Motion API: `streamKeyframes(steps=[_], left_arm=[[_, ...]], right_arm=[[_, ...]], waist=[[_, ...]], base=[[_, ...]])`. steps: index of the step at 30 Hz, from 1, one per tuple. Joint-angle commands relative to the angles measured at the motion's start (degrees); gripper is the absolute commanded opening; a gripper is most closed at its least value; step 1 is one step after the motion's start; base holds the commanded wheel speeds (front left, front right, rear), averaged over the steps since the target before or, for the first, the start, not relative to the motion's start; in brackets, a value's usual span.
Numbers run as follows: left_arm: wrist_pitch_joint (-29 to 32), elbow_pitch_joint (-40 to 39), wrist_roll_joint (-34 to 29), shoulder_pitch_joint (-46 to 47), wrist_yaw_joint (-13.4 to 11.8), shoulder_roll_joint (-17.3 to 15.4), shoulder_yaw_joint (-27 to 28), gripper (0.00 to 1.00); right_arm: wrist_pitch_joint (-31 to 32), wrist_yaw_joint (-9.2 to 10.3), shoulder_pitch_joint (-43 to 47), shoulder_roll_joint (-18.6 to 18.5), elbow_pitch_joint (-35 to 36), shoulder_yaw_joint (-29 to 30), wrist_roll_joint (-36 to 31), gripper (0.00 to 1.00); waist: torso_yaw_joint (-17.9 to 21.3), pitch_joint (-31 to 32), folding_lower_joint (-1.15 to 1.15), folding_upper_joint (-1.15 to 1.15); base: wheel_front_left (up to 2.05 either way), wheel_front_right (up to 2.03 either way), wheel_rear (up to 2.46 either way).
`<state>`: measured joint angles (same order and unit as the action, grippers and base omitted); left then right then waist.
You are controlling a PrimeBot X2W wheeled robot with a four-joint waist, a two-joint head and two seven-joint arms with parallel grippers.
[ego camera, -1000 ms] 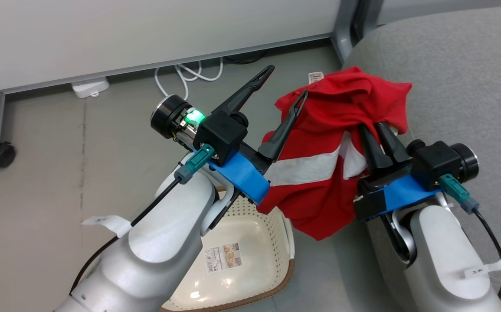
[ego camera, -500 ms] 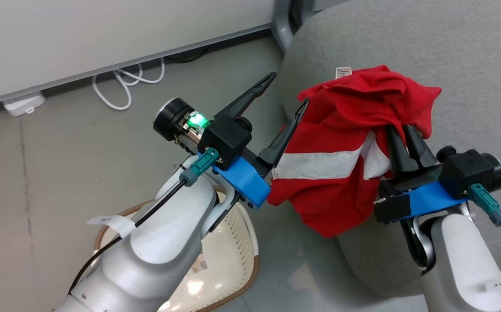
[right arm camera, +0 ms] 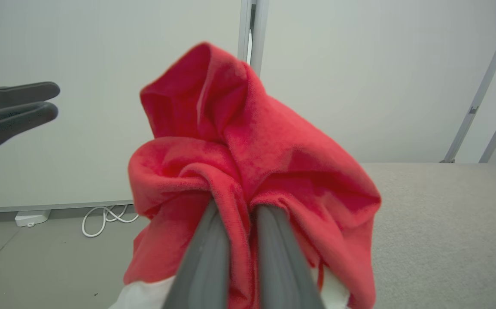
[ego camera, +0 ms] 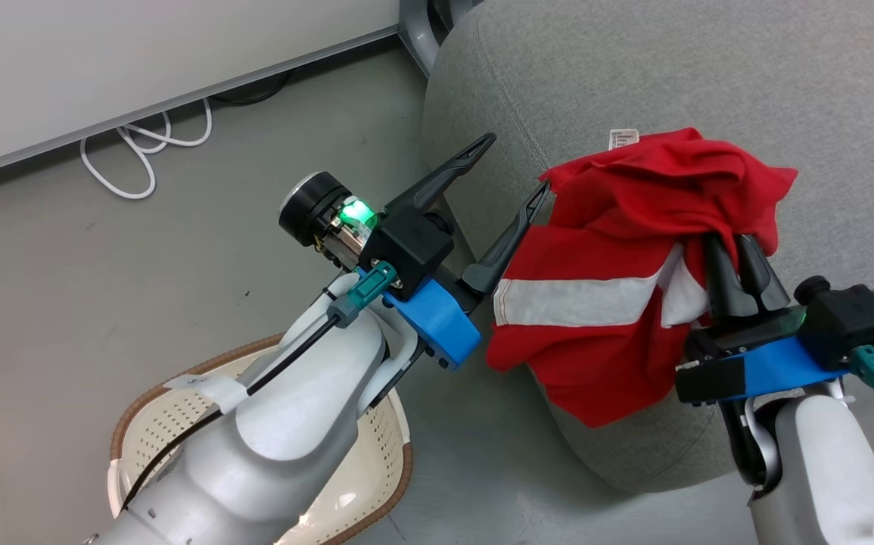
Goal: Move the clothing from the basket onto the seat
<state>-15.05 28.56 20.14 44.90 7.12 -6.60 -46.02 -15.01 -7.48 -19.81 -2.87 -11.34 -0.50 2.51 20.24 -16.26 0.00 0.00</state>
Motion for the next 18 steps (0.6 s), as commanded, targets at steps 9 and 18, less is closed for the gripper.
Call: streamKeyframes(steps=[9,18], left_arm=[[0.0,-0.6,0.2,2.0,-0.2,-1.2,0.2,1.00],[1.1,-2.7,-1.0,5.9,-0.8,-2.7,0.5,1.00]], right_arm=[[-0.3,-0.03,-4.9,0.0,4.0,4.1,-0.9,0.00],[-0.3,-0.03,-18.7,-0.3,6.8,11.4,-4.1,0.00]], waist=[[-1.8,-3.1,0.00,0.00],[-4.8,-11.1,0.00,0.00]], base=[[0.00,0.00,0.00],[0.00,0.00,0.00]])
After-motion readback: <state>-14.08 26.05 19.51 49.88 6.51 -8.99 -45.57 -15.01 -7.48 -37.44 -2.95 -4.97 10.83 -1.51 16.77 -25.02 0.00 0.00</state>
